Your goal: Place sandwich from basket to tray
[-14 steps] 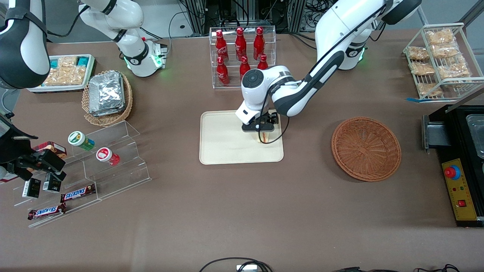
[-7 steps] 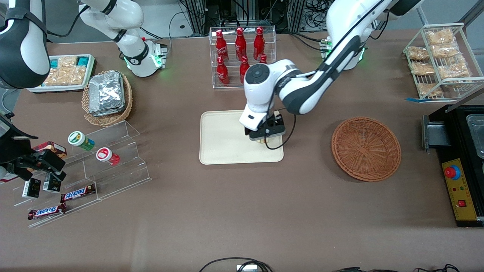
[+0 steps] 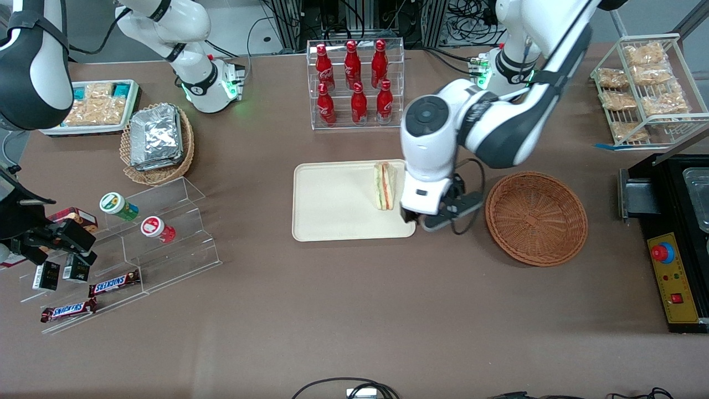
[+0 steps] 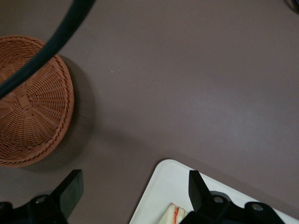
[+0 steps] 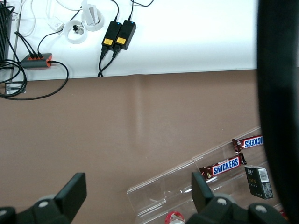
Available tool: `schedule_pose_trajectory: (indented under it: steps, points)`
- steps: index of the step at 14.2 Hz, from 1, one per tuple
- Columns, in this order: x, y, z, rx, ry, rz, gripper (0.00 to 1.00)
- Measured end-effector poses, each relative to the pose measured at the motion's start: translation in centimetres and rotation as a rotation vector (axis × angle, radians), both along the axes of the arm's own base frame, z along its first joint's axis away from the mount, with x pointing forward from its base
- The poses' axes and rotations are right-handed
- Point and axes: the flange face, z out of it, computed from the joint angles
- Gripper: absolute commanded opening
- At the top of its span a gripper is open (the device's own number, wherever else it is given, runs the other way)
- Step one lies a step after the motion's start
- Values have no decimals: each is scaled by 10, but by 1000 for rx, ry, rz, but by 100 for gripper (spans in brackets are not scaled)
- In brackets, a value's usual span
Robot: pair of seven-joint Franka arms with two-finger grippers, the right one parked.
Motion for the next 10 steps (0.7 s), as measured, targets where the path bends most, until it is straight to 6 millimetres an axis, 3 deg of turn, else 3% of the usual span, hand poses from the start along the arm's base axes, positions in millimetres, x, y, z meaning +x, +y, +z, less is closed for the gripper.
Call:
schedule_pose_trajectory:
  steps: [5, 7, 10]
  points:
    - [17, 36, 14, -10, 60, 4, 99]
    - [23, 66, 31, -12, 98, -21, 99]
    - [29, 126, 70, -35, 147, -71, 99]
